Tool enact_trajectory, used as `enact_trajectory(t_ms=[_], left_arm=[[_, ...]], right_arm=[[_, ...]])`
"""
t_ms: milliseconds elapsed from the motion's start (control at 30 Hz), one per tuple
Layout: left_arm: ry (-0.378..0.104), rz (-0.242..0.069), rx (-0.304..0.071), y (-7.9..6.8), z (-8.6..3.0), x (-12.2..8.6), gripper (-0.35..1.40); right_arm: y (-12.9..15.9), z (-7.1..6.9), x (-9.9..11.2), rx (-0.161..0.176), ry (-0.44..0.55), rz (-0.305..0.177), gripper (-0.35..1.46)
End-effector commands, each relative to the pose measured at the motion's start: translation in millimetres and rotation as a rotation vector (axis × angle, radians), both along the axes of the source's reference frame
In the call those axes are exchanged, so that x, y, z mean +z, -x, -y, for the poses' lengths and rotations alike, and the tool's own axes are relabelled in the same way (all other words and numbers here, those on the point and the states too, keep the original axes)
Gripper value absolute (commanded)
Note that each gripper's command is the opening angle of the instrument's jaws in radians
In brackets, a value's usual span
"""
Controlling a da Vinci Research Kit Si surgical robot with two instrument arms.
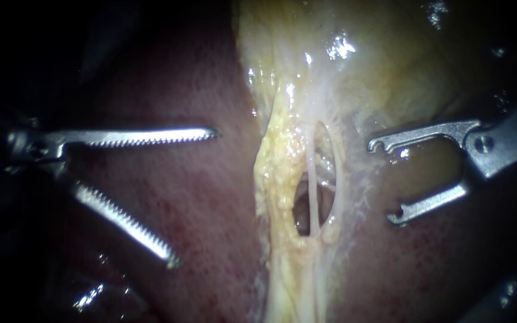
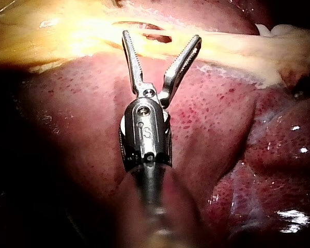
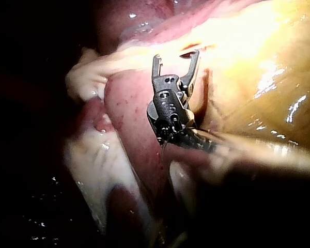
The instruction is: Grabbing gallbladder
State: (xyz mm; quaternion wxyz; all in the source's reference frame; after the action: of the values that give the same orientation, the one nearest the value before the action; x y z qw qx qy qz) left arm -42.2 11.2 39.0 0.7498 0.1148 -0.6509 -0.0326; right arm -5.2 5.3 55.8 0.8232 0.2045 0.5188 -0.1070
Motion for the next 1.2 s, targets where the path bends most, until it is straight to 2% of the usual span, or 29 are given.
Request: enact_trajectory(t_ms=[33,100,200,300,433,467,533,667,767,967,1200], left_arm=[[0.000,0.000,0.001,0.0,0.0,0.1,1.15],[0.006,0.001,0.002,0.0,0.0,0.2,1.15],[-0.012,-0.002,-0.003,0.1,-0.1,0.1,1.15],[-0.047,-0.008,-0.013,0.4,-0.3,0.0,1.13],[-0.097,-0.052,-0.023,0.9,-0.5,-0.1,1.08],[-0.124,-0.070,-0.032,1.1,-0.5,-0.1,1.08],[-0.144,-0.089,-0.045,1.4,-0.6,0.0,1.06],[-0.182,-0.116,-0.059,2.2,-0.9,0.2,1.03],[-0.192,-0.132,-0.066,3.0,-1.2,0.4,0.99],[-0.281,-0.188,-0.089,4.7,-2.0,1.3,0.89],[-0.341,-0.228,-0.108,6.0,-2.8,2.6,0.78]], right_arm=[[0.0,0.0,0.0,0.002,0.002,0.001,0.60],[0.0,0.0,0.0,0.002,0.002,0.001,0.60],[0.0,0.0,0.0,0.003,0.002,0.001,0.60],[0.0,0.0,0.0,0.003,0.002,0.001,0.60],[0.0,0.0,0.0,0.002,0.002,0.001,0.60],[0.0,0.0,0.0,0.003,0.002,0.001,0.60],[0.0,0.0,0.0,0.003,0.002,0.001,0.60],[0.0,0.0,-0.1,0.002,0.002,0.001,0.60],[0.0,0.0,-0.1,0.002,0.002,0.001,0.60],[0.0,0.0,0.0,0.005,0.004,0.002,0.60],[0.0,0.1,-0.1,0.002,0.008,-0.001,0.60]])
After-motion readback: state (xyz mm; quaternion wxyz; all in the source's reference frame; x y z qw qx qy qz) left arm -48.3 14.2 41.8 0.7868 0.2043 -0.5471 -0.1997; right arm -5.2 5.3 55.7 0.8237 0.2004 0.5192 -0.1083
